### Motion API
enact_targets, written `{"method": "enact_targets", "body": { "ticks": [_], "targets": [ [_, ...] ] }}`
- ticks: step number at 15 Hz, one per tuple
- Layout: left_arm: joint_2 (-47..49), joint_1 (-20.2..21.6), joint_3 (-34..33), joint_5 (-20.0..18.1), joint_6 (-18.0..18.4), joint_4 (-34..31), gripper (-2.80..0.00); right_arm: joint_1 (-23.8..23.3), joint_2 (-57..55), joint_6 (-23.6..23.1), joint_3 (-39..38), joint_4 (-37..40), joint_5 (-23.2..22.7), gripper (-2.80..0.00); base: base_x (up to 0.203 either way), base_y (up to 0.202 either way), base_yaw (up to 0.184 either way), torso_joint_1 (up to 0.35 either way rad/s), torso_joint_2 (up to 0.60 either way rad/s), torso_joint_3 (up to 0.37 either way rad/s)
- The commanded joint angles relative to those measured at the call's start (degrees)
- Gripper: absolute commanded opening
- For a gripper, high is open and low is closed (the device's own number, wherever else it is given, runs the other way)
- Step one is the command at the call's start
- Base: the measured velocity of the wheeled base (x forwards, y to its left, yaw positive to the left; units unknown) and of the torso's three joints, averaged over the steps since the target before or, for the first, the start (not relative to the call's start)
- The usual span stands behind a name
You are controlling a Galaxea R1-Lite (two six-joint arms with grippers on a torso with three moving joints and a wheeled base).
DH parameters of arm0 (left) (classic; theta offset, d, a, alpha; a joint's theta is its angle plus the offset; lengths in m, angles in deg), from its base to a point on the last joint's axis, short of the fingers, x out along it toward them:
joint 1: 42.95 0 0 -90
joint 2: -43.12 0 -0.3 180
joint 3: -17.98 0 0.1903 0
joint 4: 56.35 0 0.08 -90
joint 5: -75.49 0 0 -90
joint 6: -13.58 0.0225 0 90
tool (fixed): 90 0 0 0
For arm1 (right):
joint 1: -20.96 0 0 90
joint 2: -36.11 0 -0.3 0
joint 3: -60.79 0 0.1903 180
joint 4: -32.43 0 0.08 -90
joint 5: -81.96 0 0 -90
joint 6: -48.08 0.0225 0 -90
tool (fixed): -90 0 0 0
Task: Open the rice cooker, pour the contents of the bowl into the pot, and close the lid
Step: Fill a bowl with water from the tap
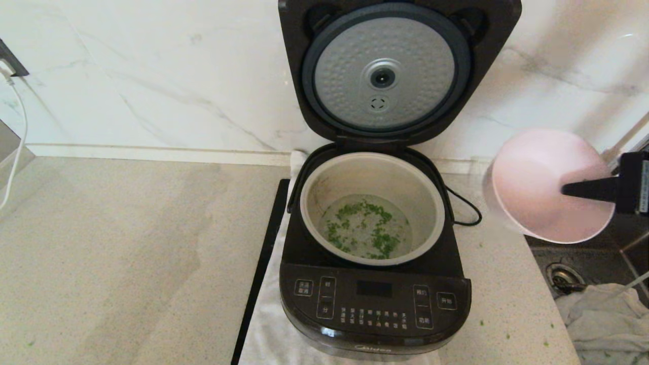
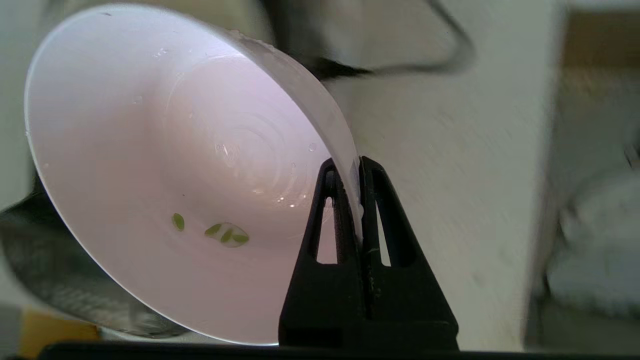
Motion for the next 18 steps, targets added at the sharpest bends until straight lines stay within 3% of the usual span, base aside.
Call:
{"method": "enact_targets", "body": {
  "ticks": [1, 5, 7, 14, 18],
  "targets": [
    [-0.1, 0.0, 0.0, 0.0, 0.1, 0.0, -2.8, -13.8, 2.2, 0.3, -0.7, 2.8, -6.9, -2.8, 0.0, 0.0, 0.0, 0.0, 0.0, 0.0],
    [-0.1, 0.0, 0.1, 0.0, 0.1, 0.0, -2.8, -38.1, 0.0, -2.1, -3.5, 4.9, -19.5, -2.8, 0.0, 0.0, 0.0, 0.0, 0.0, 0.0],
    [-0.1, 0.0, 0.0, 0.1, 0.3, 0.1, -2.8, -46.9, -2.2, -2.9, -4.7, 5.4, -24.5, -2.8, 0.0, 0.0, 0.0, 0.0, 0.0, 0.0],
    [-0.1, 0.0, 0.0, 0.2, -0.4, 0.0, -2.8, -66.9, -14.7, -7.0, -7.6, 5.1, -33.6, -2.8, 0.0, 0.0, 0.0, 0.0, 0.0, 0.0],
    [-0.1, 0.0, 0.0, 0.2, -0.4, 0.0, -2.8, -79.3, -24.1, -12.4, -7.4, 4.5, -36.5, -2.8, 0.0, 0.0, 0.0, 0.0, 0.0, 0.0]
  ]
}}
